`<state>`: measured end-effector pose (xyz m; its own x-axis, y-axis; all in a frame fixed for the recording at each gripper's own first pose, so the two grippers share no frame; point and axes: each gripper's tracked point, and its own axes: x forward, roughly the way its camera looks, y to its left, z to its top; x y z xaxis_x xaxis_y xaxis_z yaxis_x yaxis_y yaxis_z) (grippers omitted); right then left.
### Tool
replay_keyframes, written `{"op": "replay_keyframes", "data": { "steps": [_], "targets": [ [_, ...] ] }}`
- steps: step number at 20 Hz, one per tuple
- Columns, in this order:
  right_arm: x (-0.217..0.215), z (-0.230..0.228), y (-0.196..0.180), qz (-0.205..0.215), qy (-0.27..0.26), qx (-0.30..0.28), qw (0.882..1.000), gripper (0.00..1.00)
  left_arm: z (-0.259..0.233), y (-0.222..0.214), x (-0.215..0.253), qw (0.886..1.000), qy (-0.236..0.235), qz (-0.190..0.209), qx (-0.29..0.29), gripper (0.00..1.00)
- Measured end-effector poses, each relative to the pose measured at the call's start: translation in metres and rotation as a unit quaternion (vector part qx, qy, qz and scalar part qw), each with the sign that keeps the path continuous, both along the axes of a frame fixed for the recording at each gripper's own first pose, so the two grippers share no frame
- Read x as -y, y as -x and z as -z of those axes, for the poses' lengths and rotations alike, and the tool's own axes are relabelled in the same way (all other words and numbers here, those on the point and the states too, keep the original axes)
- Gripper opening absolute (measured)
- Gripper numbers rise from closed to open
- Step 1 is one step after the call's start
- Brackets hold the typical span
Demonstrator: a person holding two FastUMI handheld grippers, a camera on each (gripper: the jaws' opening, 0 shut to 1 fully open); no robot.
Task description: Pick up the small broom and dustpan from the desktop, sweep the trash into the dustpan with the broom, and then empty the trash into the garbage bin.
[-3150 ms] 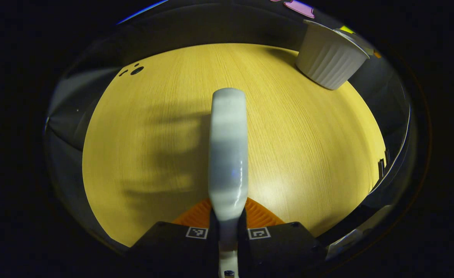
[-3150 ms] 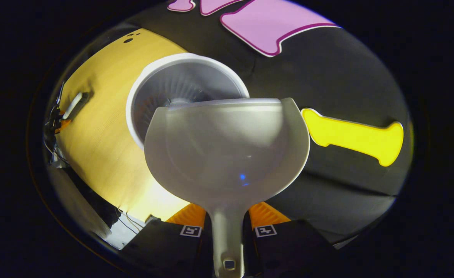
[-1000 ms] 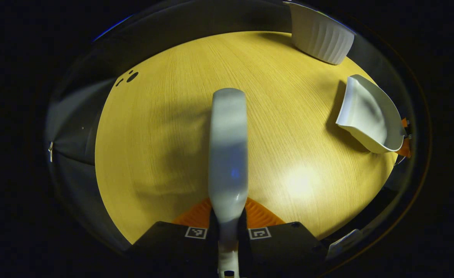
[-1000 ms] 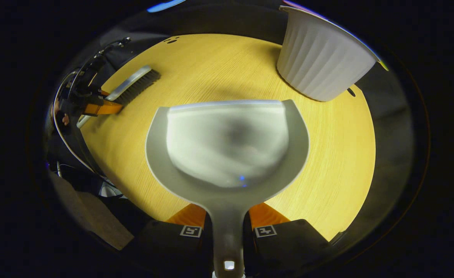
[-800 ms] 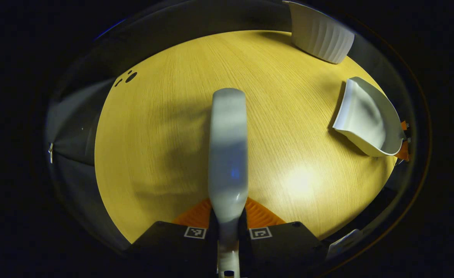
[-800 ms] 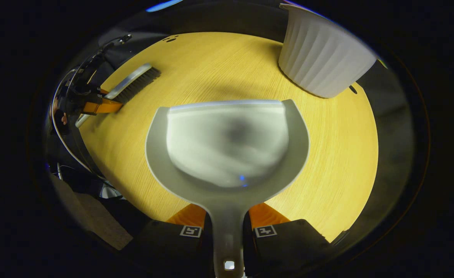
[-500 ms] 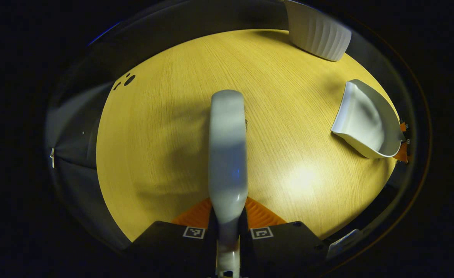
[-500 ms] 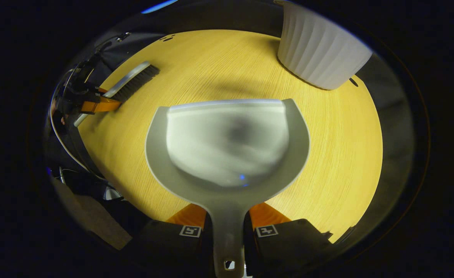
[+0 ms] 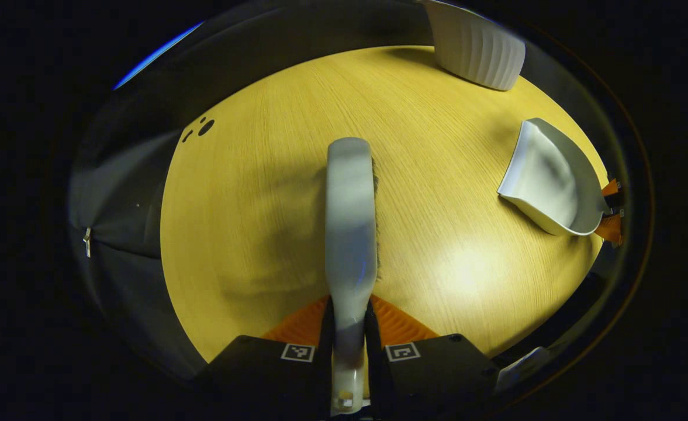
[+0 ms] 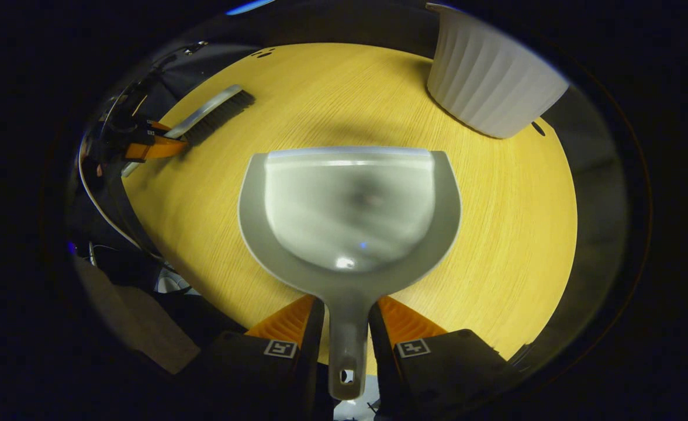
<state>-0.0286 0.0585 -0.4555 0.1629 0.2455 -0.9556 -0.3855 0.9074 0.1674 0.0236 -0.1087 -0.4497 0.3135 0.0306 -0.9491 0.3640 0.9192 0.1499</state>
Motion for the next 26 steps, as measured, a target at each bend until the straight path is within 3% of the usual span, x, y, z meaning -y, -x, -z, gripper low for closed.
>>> {"op": "replay_keyframes", "data": {
  "steps": [2,6,9,13,14,17,21,23,26],
  "targets": [
    [0.006,-0.019,0.005,0.003,-0.005,0.002,1.000,0.49,-0.013,0.006,0.001,1.000,0.009,0.001,0.009,0.30],
    [0.018,-0.072,-0.004,0.017,-0.029,0.052,0.998,0.43,-0.049,0.018,0.002,0.999,0.032,-0.015,0.039,0.30],
    [0.019,-0.120,-0.028,0.039,-0.053,0.122,0.990,0.46,-0.094,0.007,0.006,0.992,0.055,-0.027,0.110,0.30],
    [0.017,-0.186,-0.073,0.066,-0.094,0.240,0.964,0.46,-0.180,-0.029,0.034,0.960,0.126,-0.033,0.249,0.29],
    [0.017,-0.203,-0.084,0.075,-0.105,0.271,0.954,0.43,-0.202,-0.035,0.042,0.949,0.144,-0.036,0.280,0.29],
    [0.016,-0.248,-0.104,0.098,-0.127,0.357,0.920,0.45,-0.257,-0.043,0.056,0.914,0.190,-0.047,0.356,0.29],
    [0.020,-0.280,-0.117,0.110,-0.135,0.428,0.887,0.45,-0.304,-0.048,0.054,0.872,0.194,-0.045,0.447,0.29],
    [0.020,-0.283,-0.117,0.116,-0.139,0.436,0.882,0.45,-0.309,-0.045,0.059,0.866,0.204,-0.038,0.455,0.29],
    [0.014,-0.289,-0.117,0.128,-0.139,0.438,0.879,0.46,-0.306,-0.038,0.067,0.870,0.217,-0.035,0.442,0.29]
  ]
}}
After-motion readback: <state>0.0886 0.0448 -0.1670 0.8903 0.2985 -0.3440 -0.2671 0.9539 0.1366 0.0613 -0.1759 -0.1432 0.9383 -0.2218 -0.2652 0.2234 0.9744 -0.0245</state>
